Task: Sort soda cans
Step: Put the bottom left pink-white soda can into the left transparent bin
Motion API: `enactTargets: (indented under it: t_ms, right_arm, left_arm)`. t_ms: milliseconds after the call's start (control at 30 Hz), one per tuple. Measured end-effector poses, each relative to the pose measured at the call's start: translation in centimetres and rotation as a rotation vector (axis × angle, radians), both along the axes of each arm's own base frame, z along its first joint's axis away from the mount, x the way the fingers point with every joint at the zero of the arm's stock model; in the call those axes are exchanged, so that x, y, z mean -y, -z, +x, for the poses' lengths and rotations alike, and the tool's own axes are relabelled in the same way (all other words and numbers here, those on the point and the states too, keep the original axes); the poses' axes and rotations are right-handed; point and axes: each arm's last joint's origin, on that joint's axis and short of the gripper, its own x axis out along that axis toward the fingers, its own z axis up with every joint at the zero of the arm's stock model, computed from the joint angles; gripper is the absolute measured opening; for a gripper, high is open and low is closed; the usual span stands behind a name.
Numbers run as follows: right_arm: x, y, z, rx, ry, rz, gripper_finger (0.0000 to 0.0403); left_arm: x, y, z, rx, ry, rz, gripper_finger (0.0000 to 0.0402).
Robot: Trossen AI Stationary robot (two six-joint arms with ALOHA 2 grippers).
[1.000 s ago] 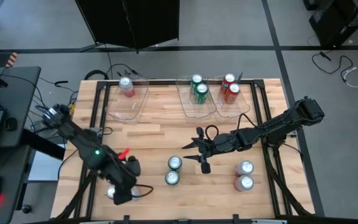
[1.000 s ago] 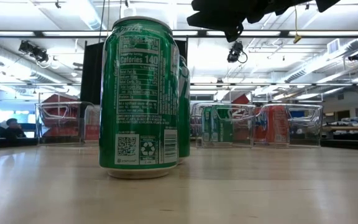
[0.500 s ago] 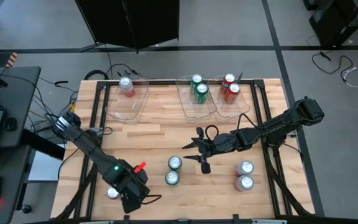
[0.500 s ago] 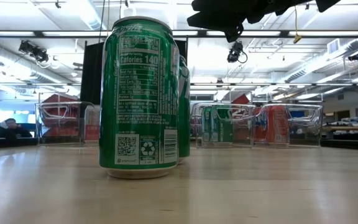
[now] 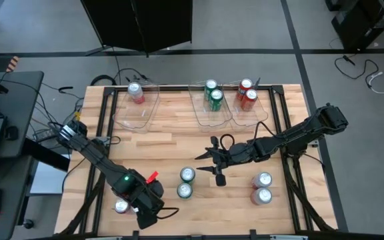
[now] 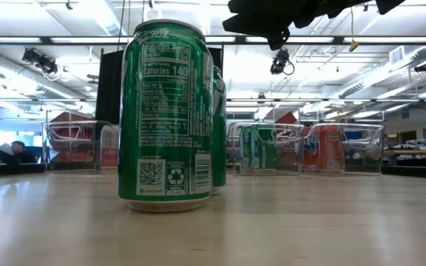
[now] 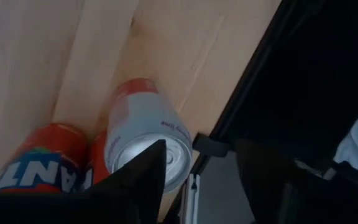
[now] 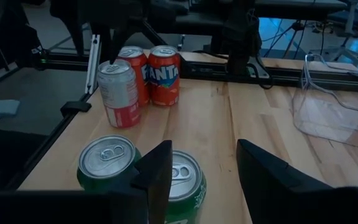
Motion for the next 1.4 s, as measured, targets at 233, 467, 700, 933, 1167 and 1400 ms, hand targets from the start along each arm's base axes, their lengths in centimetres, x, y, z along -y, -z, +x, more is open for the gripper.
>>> enactTargets:
  t_ms: [233,467,700,933,1167,1400]
  right_arm:
    - [0.0,0.0,0.0,0.0,0.0,0.002,0.0167]
    - [0.0,0.0,0.0,0.0,0.0,0.002,0.0169]
    - [0.0,0.0,0.0,0.0,0.0,0.002,0.017]
    - [0.0,0.0,0.0,0.0,0.0,0.002,0.017]
    - [0.0,0.0,0.0,0.0,0.0,0.002,0.017]
    - [0.0,0.0,0.0,0.0,0.0,0.002,0.017]
  left_arm:
    - [0.5,-0.1,-0.1,-0.014,0.017,-0.06,0.0154]
    - [0.9,-0.1,-0.4,-0.013,0.033,-0.059,0.0201]
    - [0.8,0.0,-0.6,-0.026,0.013,-0.03,0.028]
    - [0.3,0.2,-1.2,-0.089,0.002,0.03,0.0341]
    - [0.1,0.3,-1.4,-0.068,-0.006,0.09,0.0368]
    - [0.8,0.8,-1.5,-0.07,0.013,0.108,0.0376]
